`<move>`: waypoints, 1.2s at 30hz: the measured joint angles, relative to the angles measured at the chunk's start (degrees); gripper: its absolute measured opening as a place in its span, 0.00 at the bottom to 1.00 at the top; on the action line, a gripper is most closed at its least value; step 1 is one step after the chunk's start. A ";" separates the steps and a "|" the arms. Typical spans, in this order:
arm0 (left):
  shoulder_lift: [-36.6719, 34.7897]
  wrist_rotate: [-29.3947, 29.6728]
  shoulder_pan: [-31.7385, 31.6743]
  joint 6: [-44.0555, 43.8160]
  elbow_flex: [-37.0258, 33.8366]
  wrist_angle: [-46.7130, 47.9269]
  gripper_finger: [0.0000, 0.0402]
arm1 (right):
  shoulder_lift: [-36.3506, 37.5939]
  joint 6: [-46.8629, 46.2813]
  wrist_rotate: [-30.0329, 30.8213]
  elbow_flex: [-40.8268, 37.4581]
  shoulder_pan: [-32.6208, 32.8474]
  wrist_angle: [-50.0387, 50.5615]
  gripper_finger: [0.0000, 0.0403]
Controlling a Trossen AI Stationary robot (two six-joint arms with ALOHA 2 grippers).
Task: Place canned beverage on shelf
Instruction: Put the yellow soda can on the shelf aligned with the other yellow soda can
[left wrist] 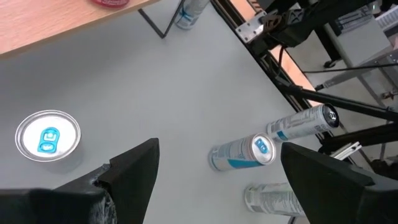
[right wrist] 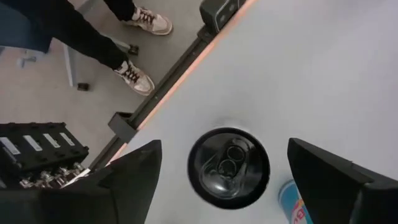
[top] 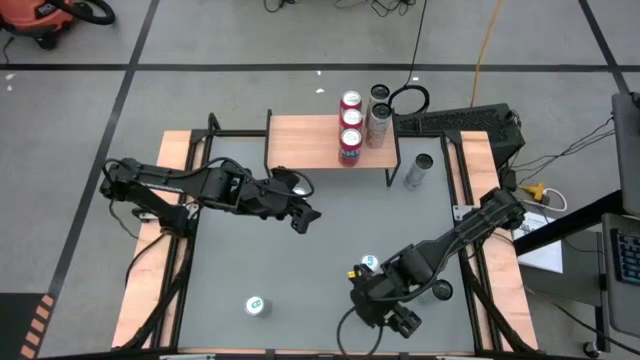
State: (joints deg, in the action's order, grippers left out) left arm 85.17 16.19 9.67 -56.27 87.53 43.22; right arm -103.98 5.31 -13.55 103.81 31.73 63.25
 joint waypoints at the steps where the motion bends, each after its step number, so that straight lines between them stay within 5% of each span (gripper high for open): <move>1: 0.00 0.00 0.16 0.02 0.00 0.00 0.84 | -0.29 0.02 -0.01 0.00 0.00 -0.02 0.78; 28: 0.00 0.09 1.65 0.07 0.00 3.43 0.84 | -7.21 -0.40 1.59 0.00 -0.11 3.56 0.77; 36: 0.00 0.17 2.65 0.12 0.00 4.04 0.84 | -7.37 -1.64 1.45 0.00 -0.16 5.15 0.63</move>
State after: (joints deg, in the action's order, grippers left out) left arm 85.17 16.36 12.32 -56.16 87.53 47.27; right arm -111.35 3.66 -12.10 103.81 31.57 68.40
